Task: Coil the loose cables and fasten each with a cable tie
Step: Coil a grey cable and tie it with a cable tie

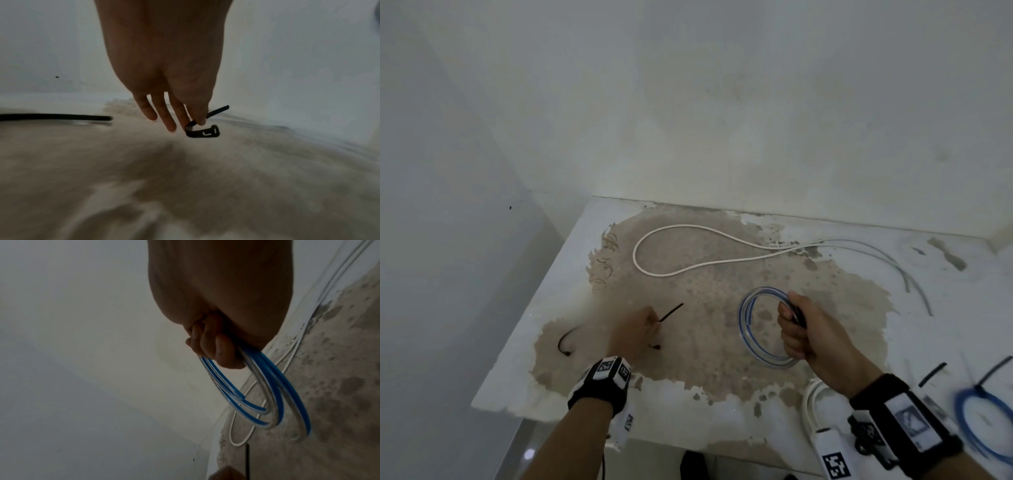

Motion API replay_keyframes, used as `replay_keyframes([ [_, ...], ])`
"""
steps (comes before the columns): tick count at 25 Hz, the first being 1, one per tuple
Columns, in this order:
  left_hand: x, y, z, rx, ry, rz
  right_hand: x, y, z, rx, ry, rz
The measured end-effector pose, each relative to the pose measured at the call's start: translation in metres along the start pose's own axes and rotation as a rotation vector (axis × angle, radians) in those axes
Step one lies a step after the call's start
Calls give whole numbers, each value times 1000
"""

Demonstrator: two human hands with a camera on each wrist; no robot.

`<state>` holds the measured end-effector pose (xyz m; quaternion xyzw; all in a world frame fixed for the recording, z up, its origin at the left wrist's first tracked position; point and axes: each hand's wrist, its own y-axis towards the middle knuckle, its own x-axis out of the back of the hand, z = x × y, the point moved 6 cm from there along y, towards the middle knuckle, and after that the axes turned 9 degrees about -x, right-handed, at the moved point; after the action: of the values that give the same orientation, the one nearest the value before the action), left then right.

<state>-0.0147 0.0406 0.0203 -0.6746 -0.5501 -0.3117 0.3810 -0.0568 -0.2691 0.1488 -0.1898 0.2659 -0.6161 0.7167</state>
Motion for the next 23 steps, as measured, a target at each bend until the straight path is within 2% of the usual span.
replay_keyframes([
  [3,1,-10,-87,-79,-557,-35,12,-2,6,98,-84,-111],
  [5,0,-19,-146,-124,-722,41,20,-7,17,196,-180,-203],
  [9,2,-29,-218,-139,-845,119,26,-26,39,408,-373,-262],
  [12,11,-32,-248,-115,-958,151,30,-33,32,422,-440,-233],
  [16,18,-34,-274,-137,-1008,175,46,-40,30,428,-444,-312],
  [19,17,-35,-286,-113,-1026,181,54,-47,35,516,-364,-336],
  [23,20,-44,-301,-109,-1094,166,75,-47,37,587,-290,-542],
])
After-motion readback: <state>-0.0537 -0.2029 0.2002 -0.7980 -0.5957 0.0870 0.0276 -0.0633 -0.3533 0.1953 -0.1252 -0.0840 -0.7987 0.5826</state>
